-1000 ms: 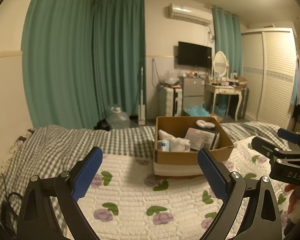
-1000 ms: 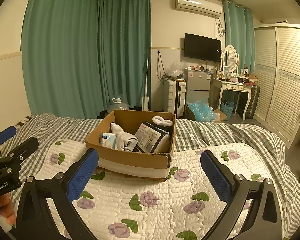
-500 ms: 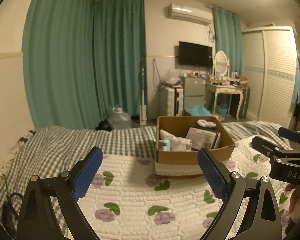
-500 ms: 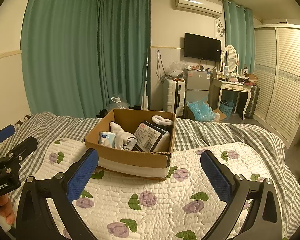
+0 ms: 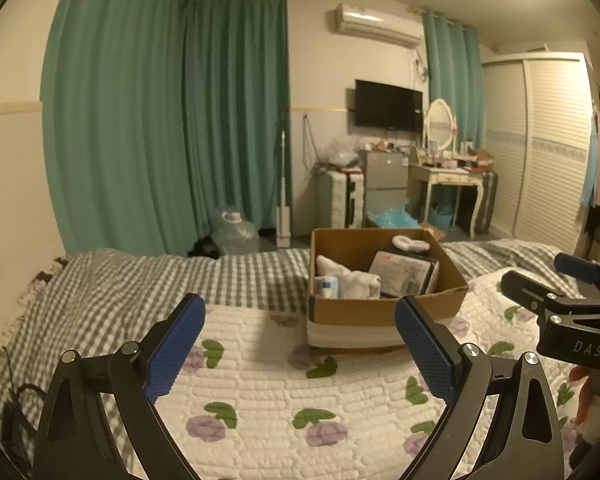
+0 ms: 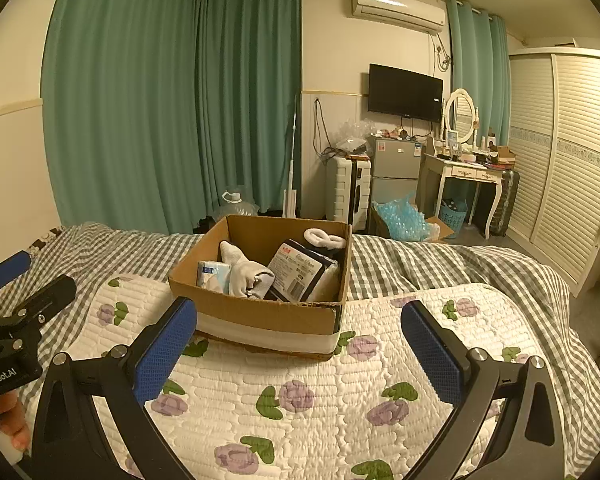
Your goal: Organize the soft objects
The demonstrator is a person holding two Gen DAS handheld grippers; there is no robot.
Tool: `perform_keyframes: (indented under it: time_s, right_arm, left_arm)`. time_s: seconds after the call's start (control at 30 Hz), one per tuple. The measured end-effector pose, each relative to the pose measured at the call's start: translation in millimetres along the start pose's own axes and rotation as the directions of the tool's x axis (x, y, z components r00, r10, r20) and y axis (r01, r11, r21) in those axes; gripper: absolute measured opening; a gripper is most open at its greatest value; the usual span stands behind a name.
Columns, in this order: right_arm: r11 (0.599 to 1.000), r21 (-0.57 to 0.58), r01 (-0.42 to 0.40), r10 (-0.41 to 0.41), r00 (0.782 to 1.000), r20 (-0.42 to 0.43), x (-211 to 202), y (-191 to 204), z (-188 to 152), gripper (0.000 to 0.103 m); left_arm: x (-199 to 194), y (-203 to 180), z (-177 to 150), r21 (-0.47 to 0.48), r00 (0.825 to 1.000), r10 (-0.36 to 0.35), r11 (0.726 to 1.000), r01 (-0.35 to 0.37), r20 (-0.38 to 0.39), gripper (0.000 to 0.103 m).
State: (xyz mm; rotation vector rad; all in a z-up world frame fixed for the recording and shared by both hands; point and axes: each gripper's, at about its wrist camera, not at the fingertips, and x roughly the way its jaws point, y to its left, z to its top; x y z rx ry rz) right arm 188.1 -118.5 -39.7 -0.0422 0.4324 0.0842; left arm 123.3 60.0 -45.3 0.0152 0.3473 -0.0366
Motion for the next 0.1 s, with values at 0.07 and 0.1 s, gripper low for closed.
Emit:
perform_keyframes:
  time_s: [0.07,0.1]
  right_arm:
    - [1.0,0.0,0.0,0.0,1.0,-0.001,-0.1,0.0,-0.1,0.103]
    - [1.0,0.0,0.001,-0.001,1.0,-0.001,0.1,-0.1,-0.5,0.103]
  left_arm:
    - [-0.9,-1.3,-0.8,0.003,1.0,0.001,1.0,-0.001,0.0,0.097]
    - [-1.4,-2.0,-0.8,0.005,1.0,0.0,1.0,0.0,-0.001,0.097]
